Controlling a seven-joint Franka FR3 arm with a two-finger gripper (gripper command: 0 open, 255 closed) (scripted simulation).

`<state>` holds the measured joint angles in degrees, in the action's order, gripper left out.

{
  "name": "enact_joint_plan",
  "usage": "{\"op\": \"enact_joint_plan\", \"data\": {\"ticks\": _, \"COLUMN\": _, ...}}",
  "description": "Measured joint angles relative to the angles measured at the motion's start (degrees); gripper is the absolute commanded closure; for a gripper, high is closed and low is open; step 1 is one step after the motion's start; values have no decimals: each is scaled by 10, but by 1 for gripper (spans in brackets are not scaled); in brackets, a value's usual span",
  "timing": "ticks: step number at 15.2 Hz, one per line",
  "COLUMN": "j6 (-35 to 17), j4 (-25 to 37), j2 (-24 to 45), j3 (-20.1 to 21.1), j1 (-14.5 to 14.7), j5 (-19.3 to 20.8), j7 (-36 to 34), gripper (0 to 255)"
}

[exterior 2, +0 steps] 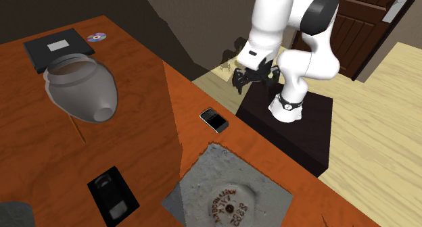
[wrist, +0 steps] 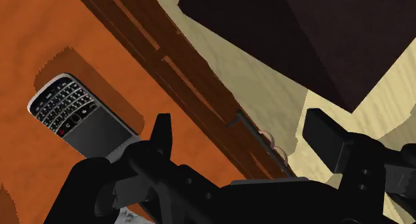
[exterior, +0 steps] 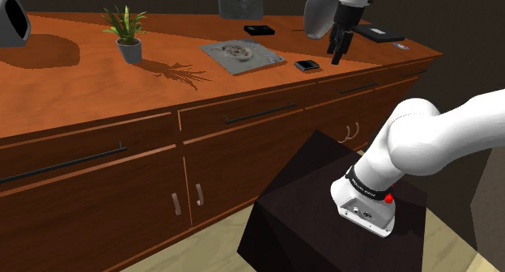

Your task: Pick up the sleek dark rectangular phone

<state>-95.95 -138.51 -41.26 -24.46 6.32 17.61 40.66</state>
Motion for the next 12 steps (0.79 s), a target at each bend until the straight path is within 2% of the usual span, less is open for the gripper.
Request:
{"op": "enact_joint_plan", "data": {"ticks": 6, "j6": -69, "j4": 58, "j2": 103, "j3": -129, "j1": 77, "j5": 30, "j7": 263, "gripper": 0}}
{"op": "enact_joint_plan", "data": {"ticks": 11, "j6": -126, "j4": 125, "j2": 216, "j3": -238, "j1": 162, "j5": -2, "j7": 492, "gripper": 0}}
{"op": "enact_joint_plan", "data": {"ticks": 12, "j6": -132, "j4": 133, "j2": 230, "j3": -248, "j1": 172, "j5": -9, "j7": 520, "gripper": 0}}
